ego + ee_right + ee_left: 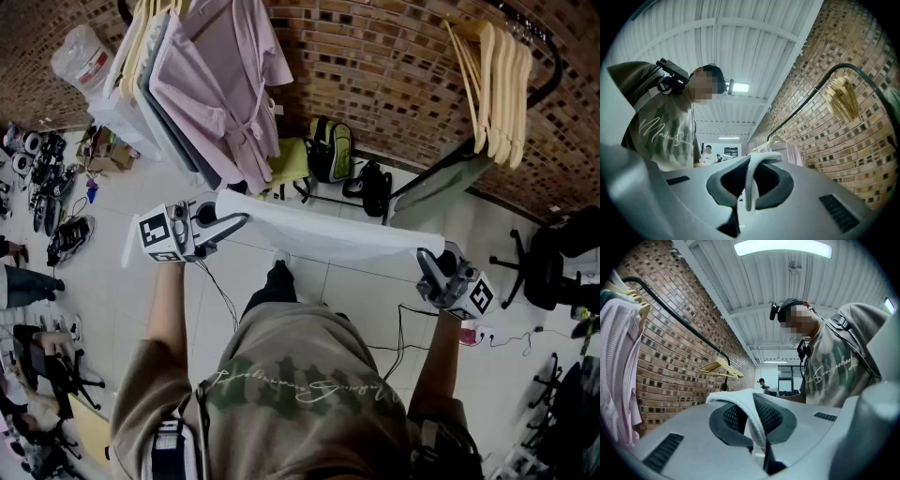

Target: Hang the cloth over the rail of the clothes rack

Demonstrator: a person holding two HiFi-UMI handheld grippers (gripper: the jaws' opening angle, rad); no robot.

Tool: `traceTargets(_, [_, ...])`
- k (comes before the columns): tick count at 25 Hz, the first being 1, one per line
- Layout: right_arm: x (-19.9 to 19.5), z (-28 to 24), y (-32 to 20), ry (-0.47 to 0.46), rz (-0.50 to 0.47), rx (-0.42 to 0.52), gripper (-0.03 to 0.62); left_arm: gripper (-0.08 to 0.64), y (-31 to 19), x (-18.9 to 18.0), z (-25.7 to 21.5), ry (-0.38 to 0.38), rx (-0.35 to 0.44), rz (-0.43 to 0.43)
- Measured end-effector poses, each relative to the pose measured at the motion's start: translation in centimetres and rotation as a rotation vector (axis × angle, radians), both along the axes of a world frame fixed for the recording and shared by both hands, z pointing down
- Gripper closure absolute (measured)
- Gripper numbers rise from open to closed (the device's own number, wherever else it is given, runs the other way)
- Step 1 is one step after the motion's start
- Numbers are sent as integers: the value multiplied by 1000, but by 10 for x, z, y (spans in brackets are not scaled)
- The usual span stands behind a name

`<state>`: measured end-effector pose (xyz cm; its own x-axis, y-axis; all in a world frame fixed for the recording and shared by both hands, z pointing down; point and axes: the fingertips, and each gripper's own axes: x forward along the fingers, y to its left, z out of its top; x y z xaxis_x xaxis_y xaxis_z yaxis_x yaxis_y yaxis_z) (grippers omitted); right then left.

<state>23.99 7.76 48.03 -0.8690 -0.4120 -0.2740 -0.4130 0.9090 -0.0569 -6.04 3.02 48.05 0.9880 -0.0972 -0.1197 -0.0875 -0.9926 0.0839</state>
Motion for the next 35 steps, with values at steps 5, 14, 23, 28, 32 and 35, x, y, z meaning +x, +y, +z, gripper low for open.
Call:
traceTargets(5, [-16,-9,-25,22,-26,-60,572,541,-33,-13,2,-35,-41,3])
traceTargets(14, [-27,-20,-90,48,21,-51,572,541,-107,-28,-18,-20,-69,56])
traceTargets(23, [-37,-46,-138,31,53,-47,572,541,-158,-42,-56,9,-107,163])
traceTargets(28, [-38,-66,-163,35,81,3,572,541,-184,-43,-83,-16,-62,158])
traceTargets(32, [-35,-80,-175,71,72,14,572,542,-194,-39,-99,-42,3,133])
traceTargets(35, [-32,-96,-188,76,94,-1,572,543,-201,-36,-108,-24,-11,113])
